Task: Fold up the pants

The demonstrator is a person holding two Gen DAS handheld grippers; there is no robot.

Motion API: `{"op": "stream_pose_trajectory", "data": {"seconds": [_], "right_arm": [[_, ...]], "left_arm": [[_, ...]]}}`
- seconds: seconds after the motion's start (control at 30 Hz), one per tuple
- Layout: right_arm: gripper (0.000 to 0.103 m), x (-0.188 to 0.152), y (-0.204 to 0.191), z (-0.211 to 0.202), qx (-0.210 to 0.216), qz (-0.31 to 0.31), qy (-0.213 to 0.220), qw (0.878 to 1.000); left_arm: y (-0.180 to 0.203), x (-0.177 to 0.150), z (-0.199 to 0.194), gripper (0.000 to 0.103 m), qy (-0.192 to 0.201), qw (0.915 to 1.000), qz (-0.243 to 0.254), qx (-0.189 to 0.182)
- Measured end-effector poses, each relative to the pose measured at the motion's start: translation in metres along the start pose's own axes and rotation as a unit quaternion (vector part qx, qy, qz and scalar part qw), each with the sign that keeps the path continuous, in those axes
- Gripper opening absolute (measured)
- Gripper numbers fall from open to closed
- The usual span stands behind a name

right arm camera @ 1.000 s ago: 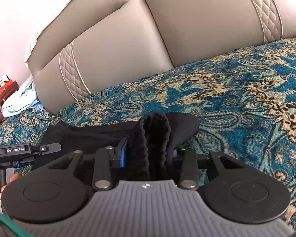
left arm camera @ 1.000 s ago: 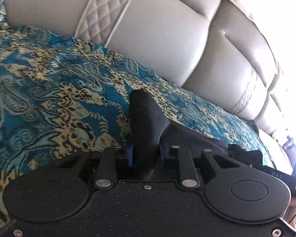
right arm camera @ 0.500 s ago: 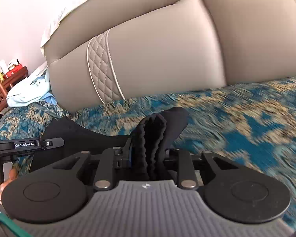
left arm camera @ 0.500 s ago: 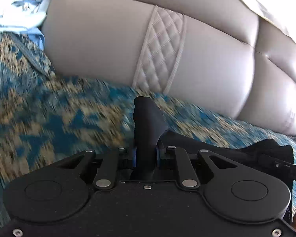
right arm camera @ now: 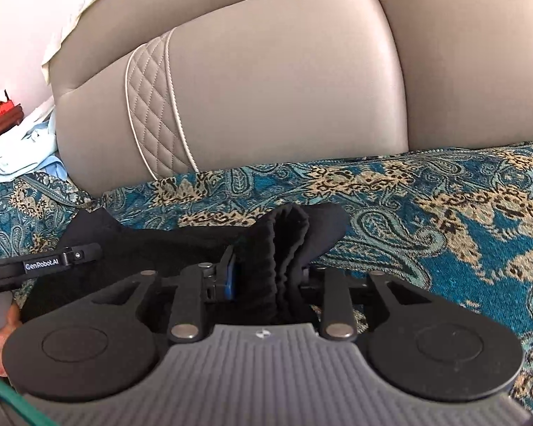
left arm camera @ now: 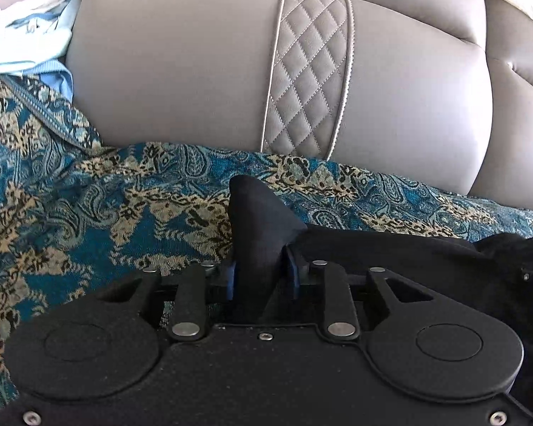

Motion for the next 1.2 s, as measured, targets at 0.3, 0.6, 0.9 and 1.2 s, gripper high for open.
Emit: {"op": "stream_pose_trajectory", "data": {"seconds": [0.3,0.6,0.9,1.2], "right_arm": [[0.063,0.001,0.005,0.006,-0.014,0.008,-0.003,1.000],[0.089,-0.009,-0.009,-0.040,-0.053,-0.003,0.006,0.999],[0.101,-0.070,-0.030,-0.098,-0.082,-0.004,0.054,0.995],[0.103,-0.152,-0.048,-0.123,-0.106,-0.014,0.091,0.990]], "left_arm": [[-0.006,0.001,0.007,0.041,-0.005,0.9997,-0.025,0.001],[-0.011,-0.019,-0.029,0.082,-0.029,0.9991,-0.022,0.021],[0.004,-0.084,-0.109,0.092,0.023,0.9985,0.042,0.029],[0.015,-0.169,-0.139,0.093,0.035,0.9947,0.082,0.051]]}}
Point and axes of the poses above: each gripper's, at about its wrist camera, not at the fingertips, and z roughly the way its jaws point, y to its right, x to its top, the point moved 7 cm from there along z, roughly the way its jaws point, and after that the axes turned 15 degrees about -y, right-handed, at the moved point
